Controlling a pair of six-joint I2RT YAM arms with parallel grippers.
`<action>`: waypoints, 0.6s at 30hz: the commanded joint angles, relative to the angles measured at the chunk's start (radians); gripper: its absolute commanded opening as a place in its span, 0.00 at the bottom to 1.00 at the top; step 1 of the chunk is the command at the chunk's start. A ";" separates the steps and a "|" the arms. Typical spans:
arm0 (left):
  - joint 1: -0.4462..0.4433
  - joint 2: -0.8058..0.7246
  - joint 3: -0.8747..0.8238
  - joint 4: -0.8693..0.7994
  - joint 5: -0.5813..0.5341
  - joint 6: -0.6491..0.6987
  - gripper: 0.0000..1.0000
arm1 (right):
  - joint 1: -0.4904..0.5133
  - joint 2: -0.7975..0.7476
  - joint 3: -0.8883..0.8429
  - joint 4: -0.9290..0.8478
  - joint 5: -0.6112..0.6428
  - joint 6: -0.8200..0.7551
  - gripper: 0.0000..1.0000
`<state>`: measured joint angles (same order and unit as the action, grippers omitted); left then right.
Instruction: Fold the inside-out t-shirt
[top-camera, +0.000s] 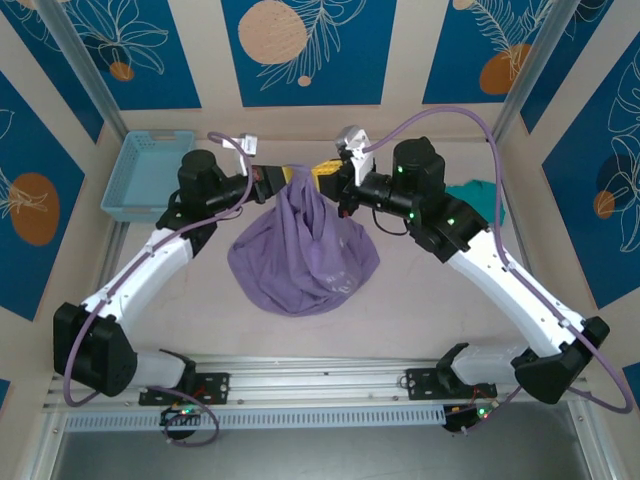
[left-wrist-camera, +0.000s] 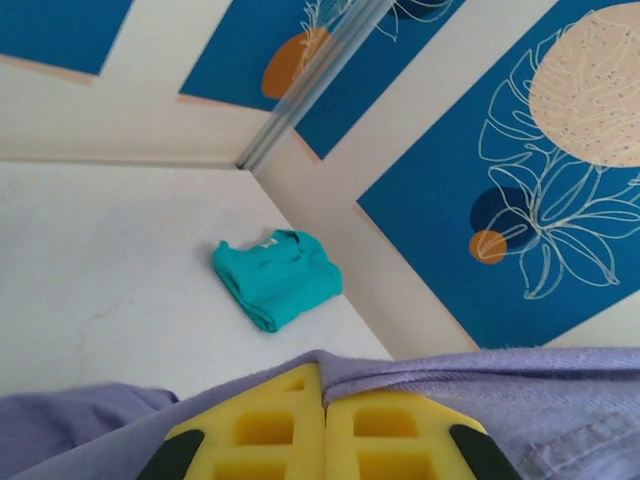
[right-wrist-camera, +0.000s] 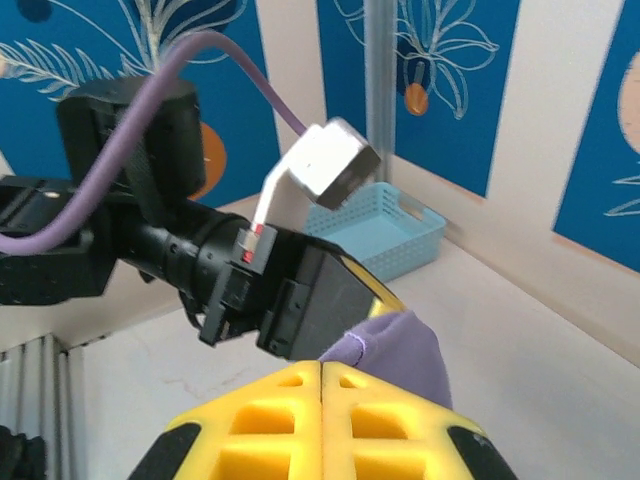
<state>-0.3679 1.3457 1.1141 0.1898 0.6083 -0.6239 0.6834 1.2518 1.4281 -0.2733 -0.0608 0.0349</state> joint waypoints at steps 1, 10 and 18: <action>0.012 0.045 -0.002 -0.123 -0.106 0.072 0.04 | -0.007 0.027 0.002 -0.118 0.103 -0.023 0.00; 0.000 -0.042 -0.087 -0.338 -0.270 0.272 0.32 | -0.094 0.121 -0.024 -0.139 -0.025 0.105 0.00; -0.200 -0.195 -0.172 -0.397 -0.431 0.430 0.47 | -0.168 0.136 -0.043 -0.130 -0.109 0.141 0.00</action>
<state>-0.4862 1.1797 0.9524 -0.1802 0.2520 -0.2993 0.5270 1.3857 1.3933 -0.4099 -0.1112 0.1471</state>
